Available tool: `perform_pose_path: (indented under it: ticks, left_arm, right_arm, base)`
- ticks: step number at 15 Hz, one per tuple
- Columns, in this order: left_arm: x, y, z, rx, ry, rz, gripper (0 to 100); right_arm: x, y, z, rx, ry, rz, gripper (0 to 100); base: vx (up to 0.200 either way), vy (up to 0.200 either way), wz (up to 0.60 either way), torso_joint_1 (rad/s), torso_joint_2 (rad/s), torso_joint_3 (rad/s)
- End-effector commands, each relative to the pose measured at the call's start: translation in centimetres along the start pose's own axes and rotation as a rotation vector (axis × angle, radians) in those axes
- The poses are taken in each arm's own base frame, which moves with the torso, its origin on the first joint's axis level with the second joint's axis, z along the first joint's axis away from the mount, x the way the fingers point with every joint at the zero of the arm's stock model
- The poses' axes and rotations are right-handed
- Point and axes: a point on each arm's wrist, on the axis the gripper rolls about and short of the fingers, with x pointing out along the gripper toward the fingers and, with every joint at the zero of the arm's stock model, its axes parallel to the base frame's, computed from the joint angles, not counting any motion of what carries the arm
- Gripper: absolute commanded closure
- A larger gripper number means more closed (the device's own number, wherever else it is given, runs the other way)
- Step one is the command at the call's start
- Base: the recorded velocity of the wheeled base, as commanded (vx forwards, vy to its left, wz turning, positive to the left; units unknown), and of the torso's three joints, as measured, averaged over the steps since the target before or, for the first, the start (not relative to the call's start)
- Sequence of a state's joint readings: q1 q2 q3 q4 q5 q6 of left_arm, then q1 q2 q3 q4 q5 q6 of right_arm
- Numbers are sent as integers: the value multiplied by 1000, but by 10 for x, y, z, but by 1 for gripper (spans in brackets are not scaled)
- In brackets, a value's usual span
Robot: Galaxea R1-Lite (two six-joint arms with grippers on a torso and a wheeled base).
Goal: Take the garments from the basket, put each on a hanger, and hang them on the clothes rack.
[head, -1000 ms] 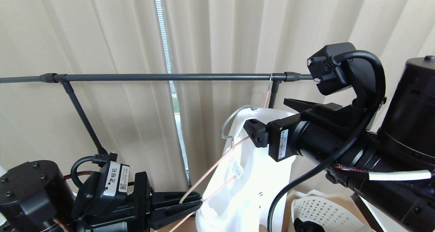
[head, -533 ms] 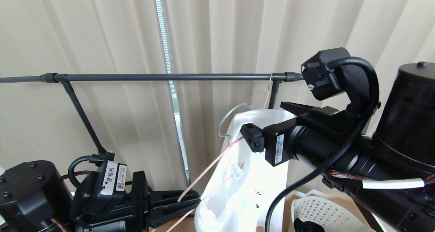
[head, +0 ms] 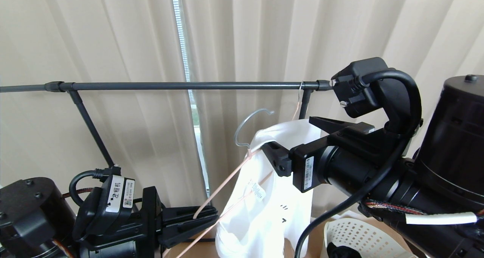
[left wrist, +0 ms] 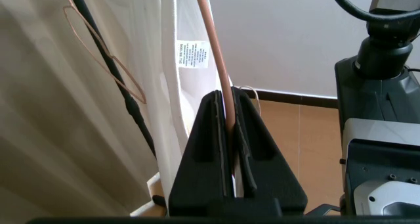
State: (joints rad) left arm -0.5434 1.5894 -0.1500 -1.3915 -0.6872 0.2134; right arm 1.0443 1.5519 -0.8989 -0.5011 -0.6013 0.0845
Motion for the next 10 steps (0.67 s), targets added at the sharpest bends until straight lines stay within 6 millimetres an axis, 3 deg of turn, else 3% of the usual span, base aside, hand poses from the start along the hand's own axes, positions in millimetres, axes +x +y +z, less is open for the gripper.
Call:
perform_pose_path:
  ticks: [1, 10]
  left_arm:
    - [0, 0, -1, -3, 4, 1, 100]
    - [-3, 4, -1, 8, -6, 27, 100]
  right_arm:
    - [-1, 0, 1, 2, -4, 2, 0]
    - [-2, 0, 0, -4, 2, 5, 0]
  base:
    - [0, 0, 0, 0, 0, 0]
    - [0, 0, 0, 0, 0, 0]
